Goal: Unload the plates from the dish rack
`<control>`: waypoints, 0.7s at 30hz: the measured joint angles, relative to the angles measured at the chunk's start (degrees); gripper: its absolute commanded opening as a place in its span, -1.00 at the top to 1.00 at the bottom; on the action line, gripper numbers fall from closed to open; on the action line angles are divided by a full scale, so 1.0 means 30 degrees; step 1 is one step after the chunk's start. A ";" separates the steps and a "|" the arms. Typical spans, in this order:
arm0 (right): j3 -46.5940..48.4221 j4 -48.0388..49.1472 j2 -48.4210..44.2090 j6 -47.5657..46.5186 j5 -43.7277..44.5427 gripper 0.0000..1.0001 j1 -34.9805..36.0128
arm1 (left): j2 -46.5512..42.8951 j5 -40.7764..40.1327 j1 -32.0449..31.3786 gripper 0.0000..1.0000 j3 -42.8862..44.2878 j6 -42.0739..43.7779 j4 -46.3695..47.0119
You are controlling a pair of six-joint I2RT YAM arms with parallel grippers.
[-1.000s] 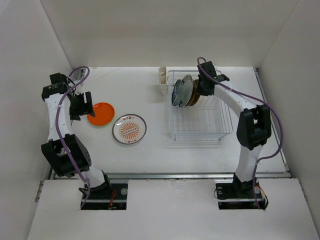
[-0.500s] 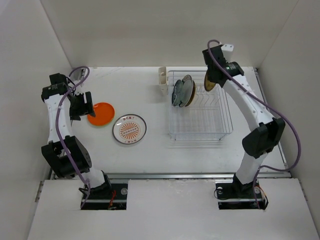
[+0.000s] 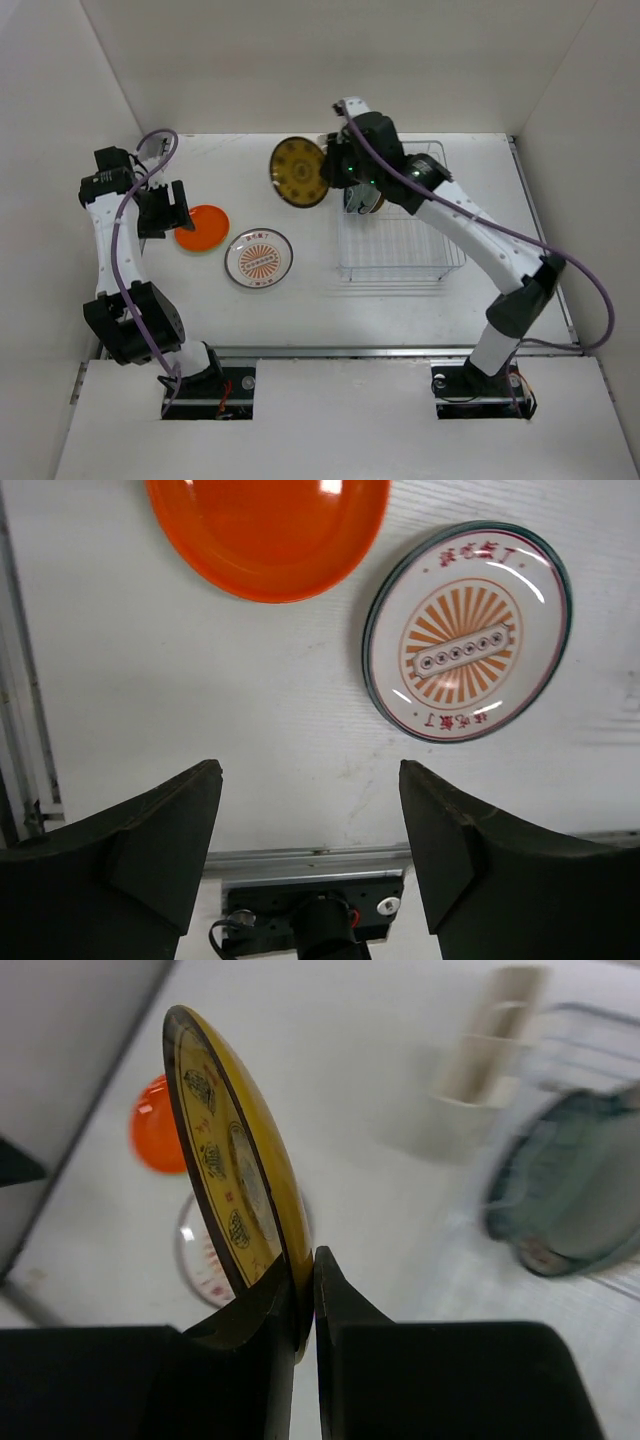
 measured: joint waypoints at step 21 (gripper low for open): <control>-0.1239 0.8939 0.6623 0.2433 -1.5504 1.00 0.0182 | 0.0437 0.7555 -0.2441 0.04 -0.0495 0.3395 -0.1217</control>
